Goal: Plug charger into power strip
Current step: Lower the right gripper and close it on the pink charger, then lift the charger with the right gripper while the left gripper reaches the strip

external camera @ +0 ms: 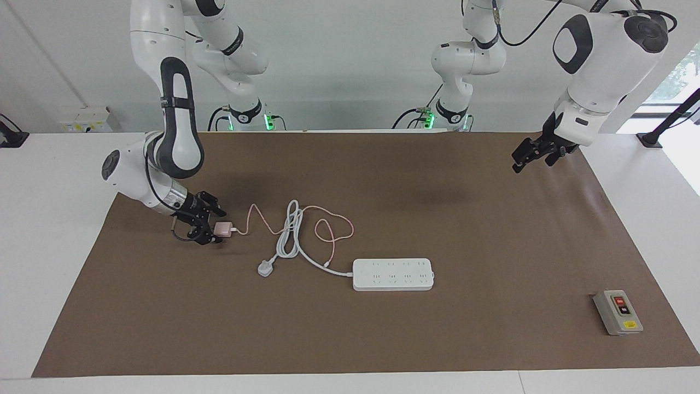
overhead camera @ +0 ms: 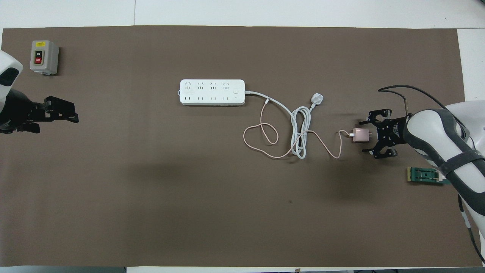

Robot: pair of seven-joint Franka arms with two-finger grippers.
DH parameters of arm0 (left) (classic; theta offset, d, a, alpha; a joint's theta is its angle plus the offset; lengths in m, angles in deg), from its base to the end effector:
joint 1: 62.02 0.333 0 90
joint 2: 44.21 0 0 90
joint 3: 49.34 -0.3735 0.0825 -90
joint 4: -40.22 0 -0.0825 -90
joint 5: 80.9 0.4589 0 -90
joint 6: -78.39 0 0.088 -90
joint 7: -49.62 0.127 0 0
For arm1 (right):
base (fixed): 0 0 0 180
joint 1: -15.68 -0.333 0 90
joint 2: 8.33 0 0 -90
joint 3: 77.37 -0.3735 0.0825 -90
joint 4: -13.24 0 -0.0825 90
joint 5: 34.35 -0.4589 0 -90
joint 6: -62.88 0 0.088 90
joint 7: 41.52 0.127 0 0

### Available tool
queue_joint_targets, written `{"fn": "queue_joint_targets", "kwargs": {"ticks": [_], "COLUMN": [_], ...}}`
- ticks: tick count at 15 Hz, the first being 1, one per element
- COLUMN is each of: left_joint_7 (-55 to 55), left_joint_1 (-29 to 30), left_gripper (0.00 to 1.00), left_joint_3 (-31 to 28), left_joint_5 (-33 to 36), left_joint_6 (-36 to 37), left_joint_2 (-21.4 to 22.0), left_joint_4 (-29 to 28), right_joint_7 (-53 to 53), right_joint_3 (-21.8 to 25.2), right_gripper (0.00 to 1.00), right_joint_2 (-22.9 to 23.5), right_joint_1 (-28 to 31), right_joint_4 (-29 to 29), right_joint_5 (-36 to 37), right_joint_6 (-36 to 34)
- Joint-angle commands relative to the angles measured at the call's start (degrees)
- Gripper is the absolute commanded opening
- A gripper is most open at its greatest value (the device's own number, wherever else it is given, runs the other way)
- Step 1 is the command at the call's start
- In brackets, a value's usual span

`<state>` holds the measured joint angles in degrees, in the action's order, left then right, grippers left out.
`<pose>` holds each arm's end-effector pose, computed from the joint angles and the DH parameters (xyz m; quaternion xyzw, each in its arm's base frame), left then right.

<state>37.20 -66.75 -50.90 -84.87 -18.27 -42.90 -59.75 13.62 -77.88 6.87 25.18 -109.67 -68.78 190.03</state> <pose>0.6222 -0.0423 0.5910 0.9956 0.0852 -0.0220 0.0320 0.6106 -0.0691 0.2496 -0.6991 0.6745 0.1699 0.1655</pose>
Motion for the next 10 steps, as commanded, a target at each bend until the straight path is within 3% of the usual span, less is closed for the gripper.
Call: {"fn": "queue_joint_targets", "kwargs": {"ticks": [1,7,10], "left_joint_7": [1.1,11.9,12.2], "left_joint_1": [2.7,6.3,8.1], "left_gripper": [1.0,1.0,1.0], "left_joint_3": [0.2,0.2,0.2], "left_joint_5": [-5.8,-24.4,-29.3], "left_joint_6": [-2.9,-5.5,-4.9], "left_joint_2": [0.6,-6.0,-8.1], "left_joint_4": [-2.5,-3.4,-4.3], "right_joint_7": [-2.4,-2.4,-2.3], "right_joint_3": [-0.6,-0.5,-0.5], "right_gripper": [0.89,0.67,0.54], "right_joint_2": [0.4,0.3,0.4], "right_joint_1": [1.1,1.3,1.4], "right_joint_4": [-0.5,-0.5,-0.5], "right_joint_5": [-1.9,-2.7,-3.9], "right_joint_6": [1.1,1.2,1.9]}}
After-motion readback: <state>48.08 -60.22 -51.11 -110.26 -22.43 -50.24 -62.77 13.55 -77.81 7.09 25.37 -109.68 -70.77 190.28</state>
